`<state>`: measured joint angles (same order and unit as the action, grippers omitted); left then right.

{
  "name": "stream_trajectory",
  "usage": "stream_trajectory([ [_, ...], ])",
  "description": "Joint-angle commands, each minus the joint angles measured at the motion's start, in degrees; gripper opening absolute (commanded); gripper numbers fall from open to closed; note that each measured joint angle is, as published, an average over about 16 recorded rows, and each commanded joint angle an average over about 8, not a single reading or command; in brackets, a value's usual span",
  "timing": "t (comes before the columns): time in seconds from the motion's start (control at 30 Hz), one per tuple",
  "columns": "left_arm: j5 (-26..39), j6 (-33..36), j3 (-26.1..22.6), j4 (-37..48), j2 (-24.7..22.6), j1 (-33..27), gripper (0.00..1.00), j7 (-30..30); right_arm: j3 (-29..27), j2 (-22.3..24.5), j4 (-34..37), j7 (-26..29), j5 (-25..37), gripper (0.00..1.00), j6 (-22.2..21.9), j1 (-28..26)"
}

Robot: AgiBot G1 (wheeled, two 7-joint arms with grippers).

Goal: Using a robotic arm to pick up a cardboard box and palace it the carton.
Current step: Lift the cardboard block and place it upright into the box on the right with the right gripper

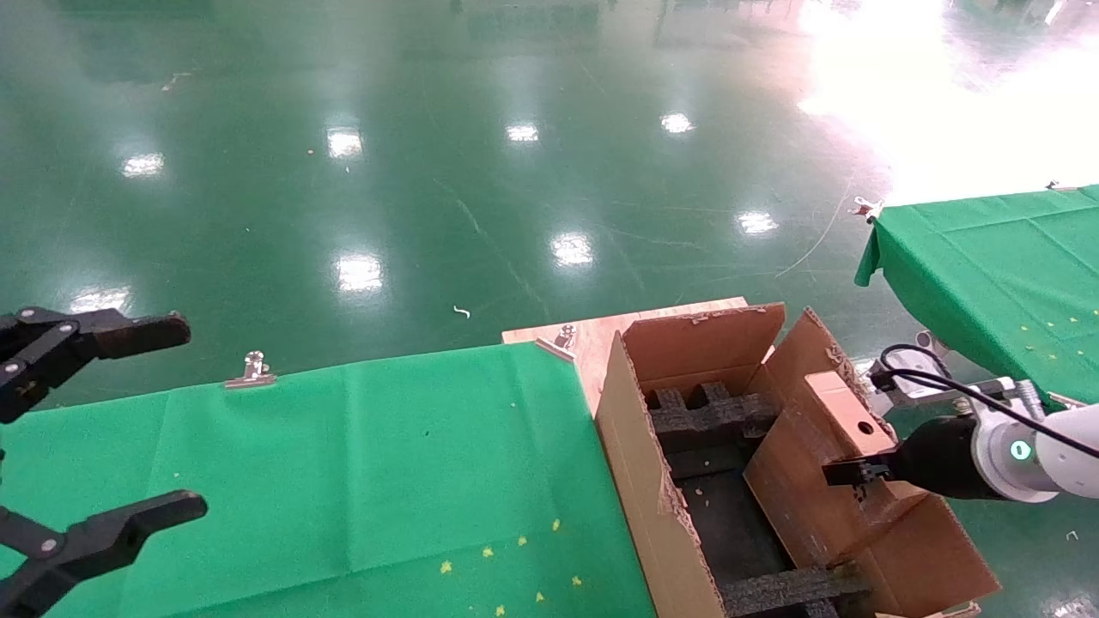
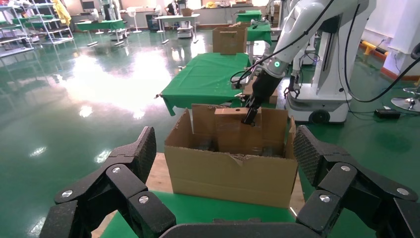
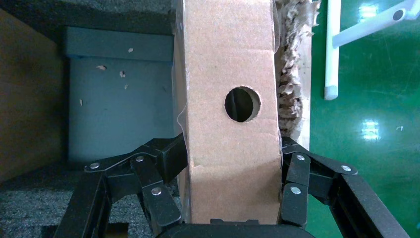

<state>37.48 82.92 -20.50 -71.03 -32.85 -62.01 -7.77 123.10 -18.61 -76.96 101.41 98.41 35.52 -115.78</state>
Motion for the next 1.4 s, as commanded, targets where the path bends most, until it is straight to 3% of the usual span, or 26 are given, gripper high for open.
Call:
stream_trajectory([
  [0.03, 0.00, 0.00, 0.00, 0.00, 0.00, 0.00, 1.00, 0.00, 0.20, -0.61, -0.04, 1.42, 0.84, 0.00, -0.14, 0.39],
  [0.8, 0.00, 0.00, 0.00, 0.00, 0.00, 0.00, 1.00, 0.00, 1.59, -4.33, 0.64, 8.26, 3.15, 0.00, -1.92, 4.85],
  [1.4, 0.00, 0.00, -0.01, 0.00, 0.00, 0.00, 1.00, 0.00, 0.15, -4.31, 0.20, 12.36, 9.75, 0.00, 0.95, 0.11],
])
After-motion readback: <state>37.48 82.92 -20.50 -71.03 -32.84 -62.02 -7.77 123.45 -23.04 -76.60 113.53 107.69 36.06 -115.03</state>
